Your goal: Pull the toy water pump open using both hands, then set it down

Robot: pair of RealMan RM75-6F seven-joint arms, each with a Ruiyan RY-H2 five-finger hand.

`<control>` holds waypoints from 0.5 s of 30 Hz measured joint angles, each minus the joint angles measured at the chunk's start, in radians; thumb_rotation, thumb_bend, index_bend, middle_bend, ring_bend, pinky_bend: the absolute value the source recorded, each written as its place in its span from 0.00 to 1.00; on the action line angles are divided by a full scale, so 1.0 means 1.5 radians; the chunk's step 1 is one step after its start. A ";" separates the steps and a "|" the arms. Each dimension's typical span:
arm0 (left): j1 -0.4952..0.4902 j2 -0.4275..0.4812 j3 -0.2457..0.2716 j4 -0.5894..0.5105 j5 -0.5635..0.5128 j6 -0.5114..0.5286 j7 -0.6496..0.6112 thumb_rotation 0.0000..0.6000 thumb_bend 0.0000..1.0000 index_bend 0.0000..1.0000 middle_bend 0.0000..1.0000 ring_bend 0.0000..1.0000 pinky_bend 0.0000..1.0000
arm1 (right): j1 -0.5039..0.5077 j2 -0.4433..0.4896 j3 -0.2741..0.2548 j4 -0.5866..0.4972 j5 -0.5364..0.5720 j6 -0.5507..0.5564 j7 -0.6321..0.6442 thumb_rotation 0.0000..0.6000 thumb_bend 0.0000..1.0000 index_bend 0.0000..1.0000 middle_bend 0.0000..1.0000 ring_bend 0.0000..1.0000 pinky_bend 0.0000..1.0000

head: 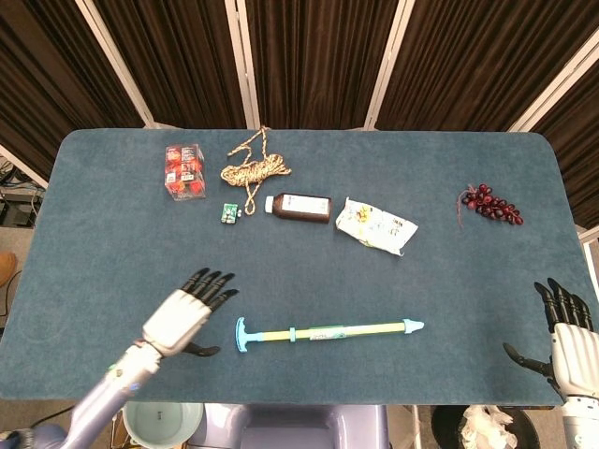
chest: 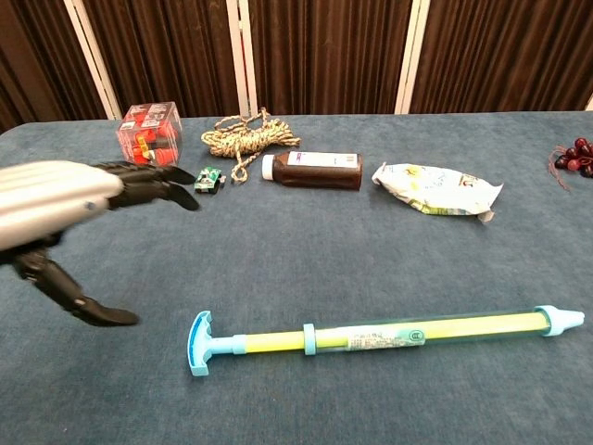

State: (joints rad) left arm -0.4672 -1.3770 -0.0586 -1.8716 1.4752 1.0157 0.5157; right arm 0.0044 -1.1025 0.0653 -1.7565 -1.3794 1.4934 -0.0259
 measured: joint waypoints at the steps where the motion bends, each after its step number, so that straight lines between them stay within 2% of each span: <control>1: -0.007 -0.016 -0.003 0.003 -0.012 -0.006 0.016 1.00 0.11 0.16 0.00 0.00 0.00 | 0.000 0.000 0.000 0.000 0.000 0.000 0.000 1.00 0.21 0.08 0.00 0.00 0.00; 8: -0.052 -0.121 -0.026 0.041 -0.109 -0.028 0.125 1.00 0.14 0.21 0.00 0.00 0.00 | 0.001 0.001 0.003 0.002 0.003 -0.004 0.004 1.00 0.21 0.08 0.00 0.00 0.00; 15: -0.075 -0.166 -0.033 0.059 -0.157 -0.022 0.174 1.00 0.14 0.23 0.00 0.00 0.00 | 0.001 0.000 0.003 0.002 0.000 -0.006 0.004 1.00 0.21 0.08 0.00 0.00 0.00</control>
State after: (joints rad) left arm -0.5794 -1.6264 -0.1078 -1.7826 1.2394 0.9825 0.7774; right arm 0.0055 -1.1022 0.0700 -1.7541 -1.3787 1.4844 -0.0199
